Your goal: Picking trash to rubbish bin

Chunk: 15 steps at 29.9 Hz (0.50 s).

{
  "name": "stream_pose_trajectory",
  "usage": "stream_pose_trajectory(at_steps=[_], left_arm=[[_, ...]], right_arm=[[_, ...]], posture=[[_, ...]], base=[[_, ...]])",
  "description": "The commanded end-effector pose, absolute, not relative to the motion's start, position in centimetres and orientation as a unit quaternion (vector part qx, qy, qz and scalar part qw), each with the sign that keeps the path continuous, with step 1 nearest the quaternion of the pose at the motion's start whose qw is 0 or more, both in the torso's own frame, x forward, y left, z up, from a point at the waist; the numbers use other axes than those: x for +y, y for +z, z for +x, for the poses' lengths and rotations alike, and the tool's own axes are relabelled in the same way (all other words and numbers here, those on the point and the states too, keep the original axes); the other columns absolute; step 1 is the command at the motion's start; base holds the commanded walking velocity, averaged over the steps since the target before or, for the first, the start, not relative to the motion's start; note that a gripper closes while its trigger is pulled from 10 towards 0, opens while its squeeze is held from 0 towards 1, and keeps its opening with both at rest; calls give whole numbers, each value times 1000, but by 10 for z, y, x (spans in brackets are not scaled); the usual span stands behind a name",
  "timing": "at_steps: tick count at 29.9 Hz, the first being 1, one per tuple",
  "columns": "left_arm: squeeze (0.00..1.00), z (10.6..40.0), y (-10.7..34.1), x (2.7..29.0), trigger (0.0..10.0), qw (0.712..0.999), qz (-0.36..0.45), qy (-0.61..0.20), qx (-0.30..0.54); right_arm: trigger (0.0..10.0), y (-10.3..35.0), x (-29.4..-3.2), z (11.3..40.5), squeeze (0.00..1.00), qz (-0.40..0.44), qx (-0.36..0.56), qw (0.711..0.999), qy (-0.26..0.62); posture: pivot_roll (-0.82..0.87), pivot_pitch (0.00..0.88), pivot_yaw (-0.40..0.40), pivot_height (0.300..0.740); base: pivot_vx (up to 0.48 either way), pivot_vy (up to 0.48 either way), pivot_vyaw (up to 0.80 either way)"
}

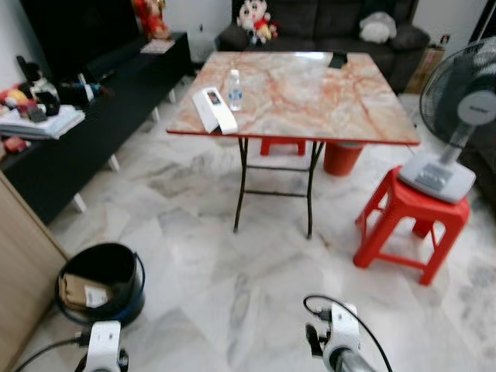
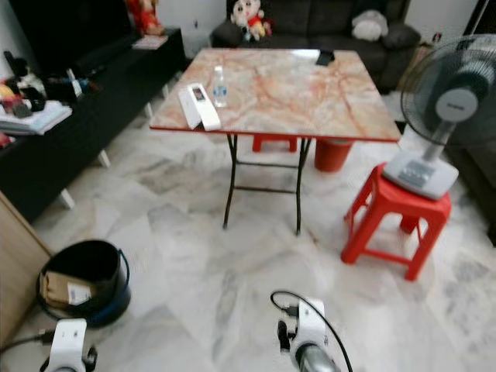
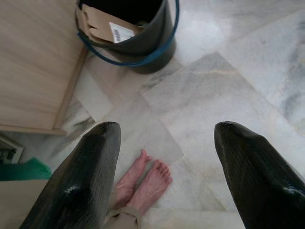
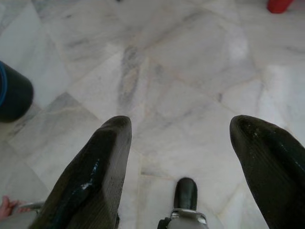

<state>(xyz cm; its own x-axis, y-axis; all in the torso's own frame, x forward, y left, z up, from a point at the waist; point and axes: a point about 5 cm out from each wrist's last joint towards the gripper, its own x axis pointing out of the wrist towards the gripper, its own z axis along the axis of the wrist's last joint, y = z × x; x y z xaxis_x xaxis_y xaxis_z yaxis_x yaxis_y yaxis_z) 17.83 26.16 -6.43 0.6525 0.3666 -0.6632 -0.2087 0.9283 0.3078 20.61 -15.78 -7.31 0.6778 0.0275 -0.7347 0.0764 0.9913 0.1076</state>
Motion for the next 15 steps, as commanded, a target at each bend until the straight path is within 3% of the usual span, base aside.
stream_pose_trajectory(at_steps=[1, 9, 15], left_arm=[[0, 176, -66, 261, 10000, 901, 100, 163, 389], [0, 175, -67, 261, 10000, 899, 100, 164, 394], [0, 174, -67, 260, 10000, 898, 98, 168, 394]], right_arm=[[10000, -72, -160, 207, 0, 58, 397, 916, -12], [10000, -71, -161, 209, 0, 39, 391, 919, 0], [10000, -69, -160, 212, 0, 47, 390, 920, -1]], posture=[[-41, 0, 9, 740], [-41, 0, 3, 740], [-33, 0, -7, 740]], base=[[458, 0, 0], [449, 0, 483], [444, 0, 0]])
